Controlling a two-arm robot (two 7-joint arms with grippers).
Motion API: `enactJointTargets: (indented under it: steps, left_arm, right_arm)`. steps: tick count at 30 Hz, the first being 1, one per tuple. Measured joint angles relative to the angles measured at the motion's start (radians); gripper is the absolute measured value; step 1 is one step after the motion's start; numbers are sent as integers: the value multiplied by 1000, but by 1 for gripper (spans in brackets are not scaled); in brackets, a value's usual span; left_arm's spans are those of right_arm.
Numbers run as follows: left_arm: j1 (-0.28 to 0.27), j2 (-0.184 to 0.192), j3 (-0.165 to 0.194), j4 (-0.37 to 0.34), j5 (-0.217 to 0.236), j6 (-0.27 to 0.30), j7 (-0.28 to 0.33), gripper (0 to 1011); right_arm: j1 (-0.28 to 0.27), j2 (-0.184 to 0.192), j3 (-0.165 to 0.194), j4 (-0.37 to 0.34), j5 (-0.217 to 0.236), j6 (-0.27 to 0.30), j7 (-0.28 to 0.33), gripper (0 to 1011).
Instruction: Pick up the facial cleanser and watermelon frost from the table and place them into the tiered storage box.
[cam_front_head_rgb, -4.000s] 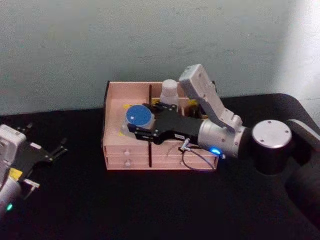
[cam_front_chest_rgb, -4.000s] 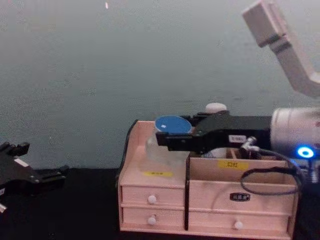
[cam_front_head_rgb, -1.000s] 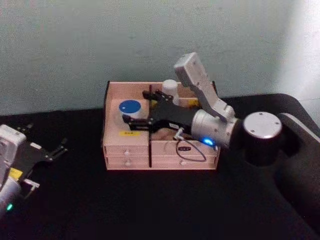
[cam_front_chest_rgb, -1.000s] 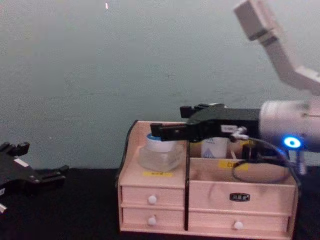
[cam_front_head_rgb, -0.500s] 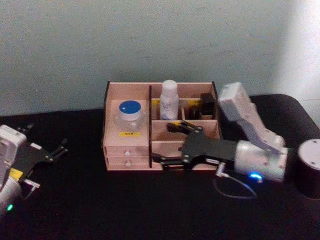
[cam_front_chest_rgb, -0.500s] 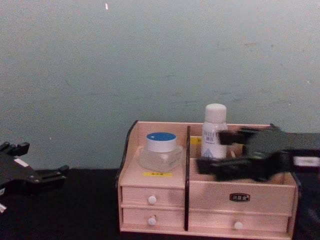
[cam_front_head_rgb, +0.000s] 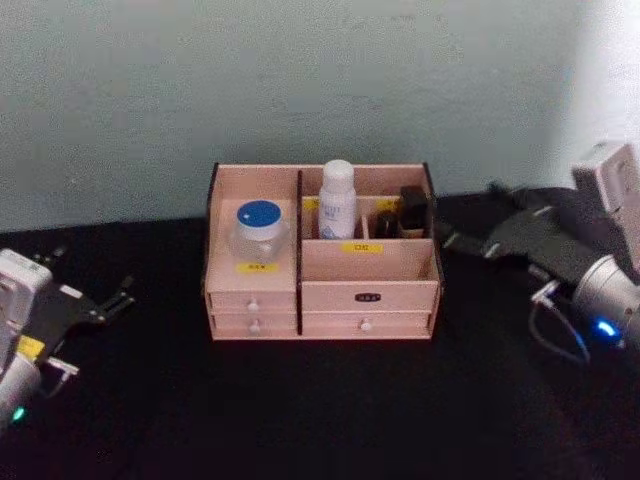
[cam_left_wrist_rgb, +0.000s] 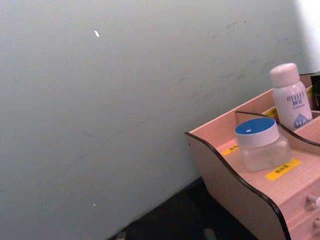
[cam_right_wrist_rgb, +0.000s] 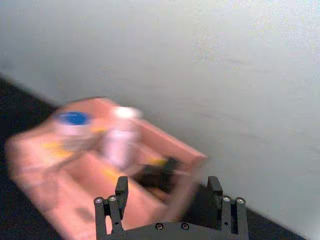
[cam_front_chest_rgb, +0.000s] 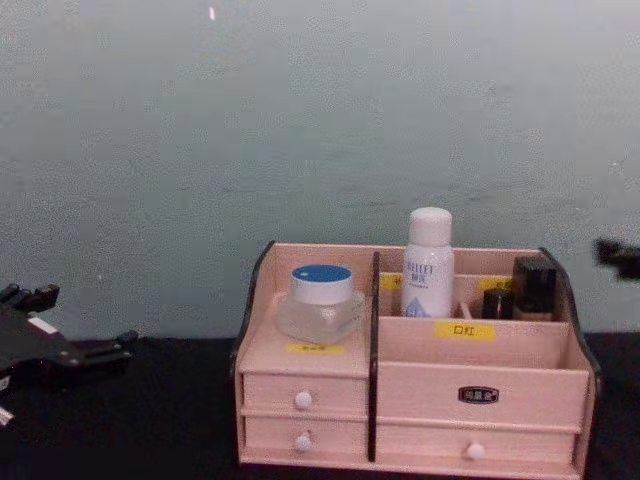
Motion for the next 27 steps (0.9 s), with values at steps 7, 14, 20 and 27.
enactJointTargets:
  steps: [7,14,20,27]
  left_arm:
    - [0,0,0,0,0,0,0,1001]
    - [0,0,0,0,0,0,0,1001]
    - [0,0,0,0,0,0,0,1001]
    - [0,0,0,0,0,0,0,1001]
  right_arm:
    - [2,-90,63,56,-70,58,-222,1002]
    - [16,-154,33,137,-203,63,-367,1002]
    - [27,-188,-10,215,-285,53,-407,1002]
    - [35,-198,-18,239,-307,49,-417,1002]
